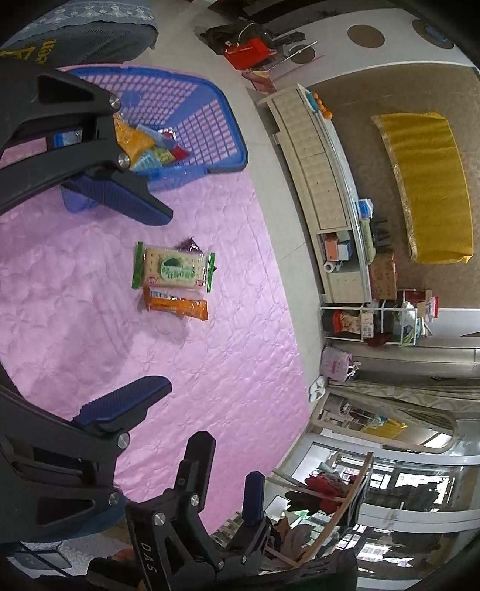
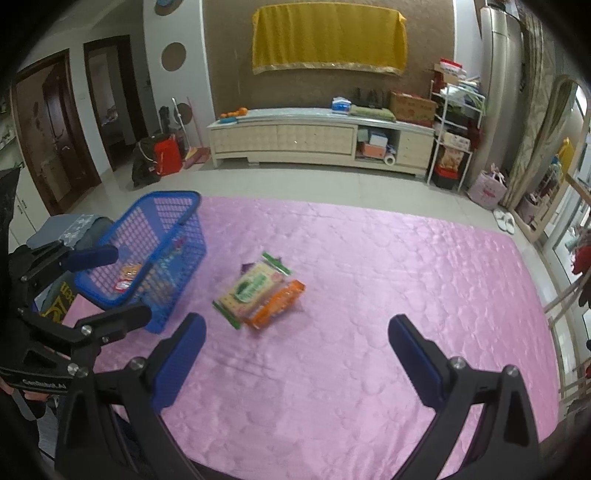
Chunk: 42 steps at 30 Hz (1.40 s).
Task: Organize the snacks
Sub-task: 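Move the left tool to the orange snack stick and grasp it, then drop the orange stick into the basket with left tool while right tool grasps cracker pack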
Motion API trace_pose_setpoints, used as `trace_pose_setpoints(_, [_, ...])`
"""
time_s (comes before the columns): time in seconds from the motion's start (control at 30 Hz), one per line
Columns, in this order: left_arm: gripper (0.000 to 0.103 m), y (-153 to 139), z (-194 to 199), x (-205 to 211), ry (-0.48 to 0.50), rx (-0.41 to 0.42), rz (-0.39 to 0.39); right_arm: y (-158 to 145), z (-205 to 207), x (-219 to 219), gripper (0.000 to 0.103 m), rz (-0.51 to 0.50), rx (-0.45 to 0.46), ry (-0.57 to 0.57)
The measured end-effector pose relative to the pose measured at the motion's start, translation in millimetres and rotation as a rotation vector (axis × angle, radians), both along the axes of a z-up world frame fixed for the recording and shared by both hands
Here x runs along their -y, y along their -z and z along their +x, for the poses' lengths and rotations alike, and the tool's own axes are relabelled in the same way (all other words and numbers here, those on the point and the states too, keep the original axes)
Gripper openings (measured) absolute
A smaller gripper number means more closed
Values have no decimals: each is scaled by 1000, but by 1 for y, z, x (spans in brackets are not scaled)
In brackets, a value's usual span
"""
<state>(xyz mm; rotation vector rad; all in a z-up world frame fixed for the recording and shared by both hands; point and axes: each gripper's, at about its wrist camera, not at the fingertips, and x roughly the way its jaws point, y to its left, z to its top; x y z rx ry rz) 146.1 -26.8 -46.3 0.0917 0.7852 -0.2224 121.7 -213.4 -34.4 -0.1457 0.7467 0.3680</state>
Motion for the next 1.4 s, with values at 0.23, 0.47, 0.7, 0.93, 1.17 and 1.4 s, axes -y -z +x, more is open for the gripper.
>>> trace_pose_setpoints(0.23, [82, 20, 29, 16, 7, -45, 1, 22, 24, 18, 101, -1, -32, 6])
trace_pose_setpoints(0.47, [82, 51, 62, 27, 9, -109, 0, 50, 55, 30, 101, 2, -77, 17])
trace_pose_setpoints(0.7, [82, 87, 93, 38, 7, -166, 31, 81, 85, 35, 101, 11, -117, 18])
trace_pose_setpoints(0.93, [77, 120, 125, 44, -11, -245, 47, 107, 114, 41, 101, 11, -143, 36])
trace_pose_setpoints(1.17, [54, 143, 143, 40, -15, -315, 31, 125, 129, 48, 101, 49, -181, 66])
trace_pose_setpoints(1.4, [27, 156, 147, 46, -2, -378, 24, 129, 131, 51, 101, 59, -200, 66])
